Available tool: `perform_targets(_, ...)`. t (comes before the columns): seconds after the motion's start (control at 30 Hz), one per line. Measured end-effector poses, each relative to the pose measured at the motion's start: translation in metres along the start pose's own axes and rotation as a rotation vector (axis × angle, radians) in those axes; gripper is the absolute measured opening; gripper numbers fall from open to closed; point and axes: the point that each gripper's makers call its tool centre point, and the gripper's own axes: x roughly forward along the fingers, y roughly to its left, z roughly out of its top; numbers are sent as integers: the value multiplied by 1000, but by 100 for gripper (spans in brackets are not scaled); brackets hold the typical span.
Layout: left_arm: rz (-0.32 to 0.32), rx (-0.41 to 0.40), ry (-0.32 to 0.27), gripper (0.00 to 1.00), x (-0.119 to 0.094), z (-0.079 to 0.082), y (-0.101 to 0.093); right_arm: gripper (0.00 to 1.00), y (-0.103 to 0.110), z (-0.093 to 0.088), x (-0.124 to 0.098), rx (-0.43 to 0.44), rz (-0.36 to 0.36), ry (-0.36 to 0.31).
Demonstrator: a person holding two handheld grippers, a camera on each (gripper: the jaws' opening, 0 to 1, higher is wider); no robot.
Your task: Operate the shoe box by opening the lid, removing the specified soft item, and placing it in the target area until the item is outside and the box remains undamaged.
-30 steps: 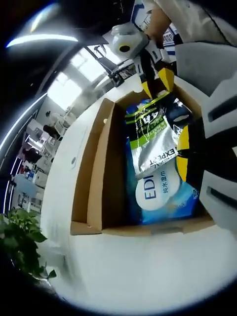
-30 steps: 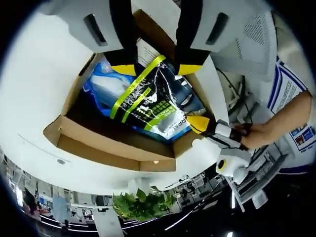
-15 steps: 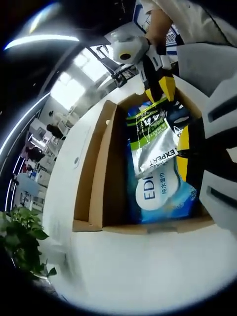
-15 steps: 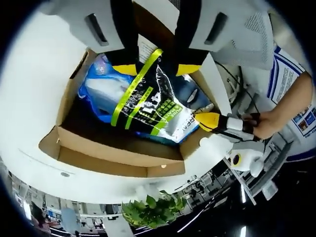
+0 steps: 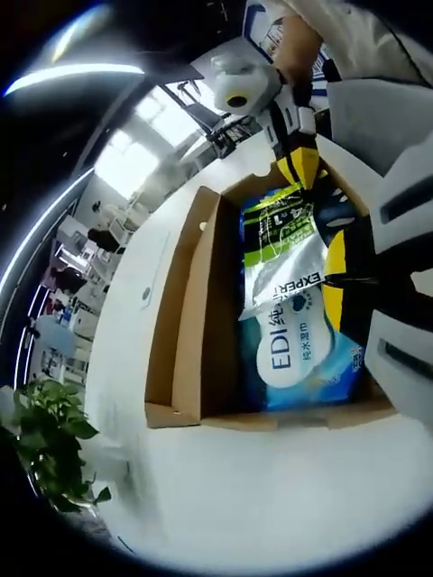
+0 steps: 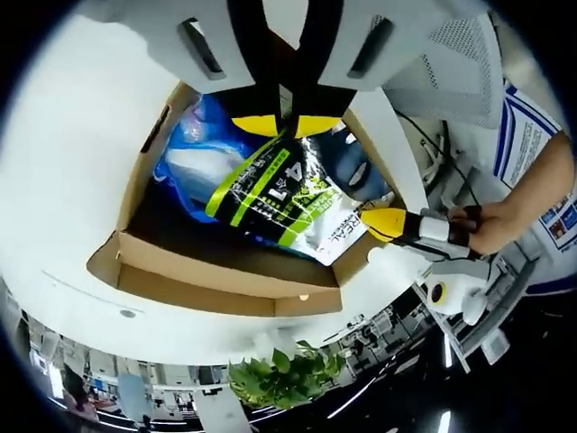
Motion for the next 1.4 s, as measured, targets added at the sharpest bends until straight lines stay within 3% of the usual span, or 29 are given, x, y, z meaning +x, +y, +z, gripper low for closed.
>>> perform_targets(0.2,4,17,6,0,0,4,-5,1,-3,9,-11,26,-7,-40)
perform_targets(0.53,-5,64,26,0,6,13,-29,0,-15,21,-35,40,-47,-100)
perform_targets(0.87,-33,90,17,0,22,23,-58,0,-39,18,-67,98,-111,-139)
perform_targets(1.4,-110,120,48,0,67,31,-113,0,-93,5,-114,213,-203,-178)
